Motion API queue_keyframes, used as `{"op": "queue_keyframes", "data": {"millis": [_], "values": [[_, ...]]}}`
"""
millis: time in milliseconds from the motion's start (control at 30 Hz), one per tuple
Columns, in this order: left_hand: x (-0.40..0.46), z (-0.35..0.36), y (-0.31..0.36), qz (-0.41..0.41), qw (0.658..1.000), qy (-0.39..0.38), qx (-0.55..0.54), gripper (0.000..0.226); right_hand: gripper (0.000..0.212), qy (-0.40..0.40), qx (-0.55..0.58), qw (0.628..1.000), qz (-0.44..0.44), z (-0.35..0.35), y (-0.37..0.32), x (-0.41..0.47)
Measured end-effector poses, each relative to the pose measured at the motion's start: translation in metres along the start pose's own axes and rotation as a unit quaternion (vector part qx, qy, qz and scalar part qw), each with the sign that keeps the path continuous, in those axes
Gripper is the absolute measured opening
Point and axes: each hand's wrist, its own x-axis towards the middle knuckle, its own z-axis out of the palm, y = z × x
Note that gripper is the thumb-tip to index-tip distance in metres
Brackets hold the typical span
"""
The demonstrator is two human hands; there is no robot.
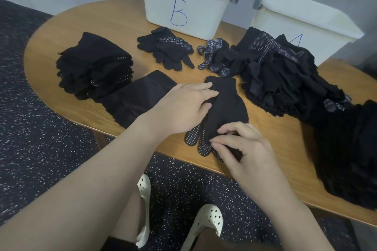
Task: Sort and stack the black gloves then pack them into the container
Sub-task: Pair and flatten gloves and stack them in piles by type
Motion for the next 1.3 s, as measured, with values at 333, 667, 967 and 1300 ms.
{"op": "queue_keyframes", "data": {"millis": [333, 667, 967, 1300], "values": [[0.001, 0.001, 0.0, -0.002, 1.0, 0.002, 0.0, 0.045, 0.011, 0.022, 0.064, 0.998, 0.001, -0.004, -0.005, 0.002], [0.001, 0.001, 0.0, -0.003, 1.0, -0.001, -0.004, 0.045, 0.022, -0.008, 0.055, 0.998, -0.018, -0.001, 0.006, 0.003], [0.001, 0.001, -0.001, -0.003, 1.0, -0.001, -0.005, 0.045, 0.015, -0.017, 0.057, 0.998, -0.005, -0.003, 0.004, 0.002], [0.0, -0.001, 0.001, -0.005, 1.0, -0.007, -0.009, 0.045, 0.01, 0.032, 0.026, 0.998, -0.046, 0.003, -0.006, 0.004]]}}
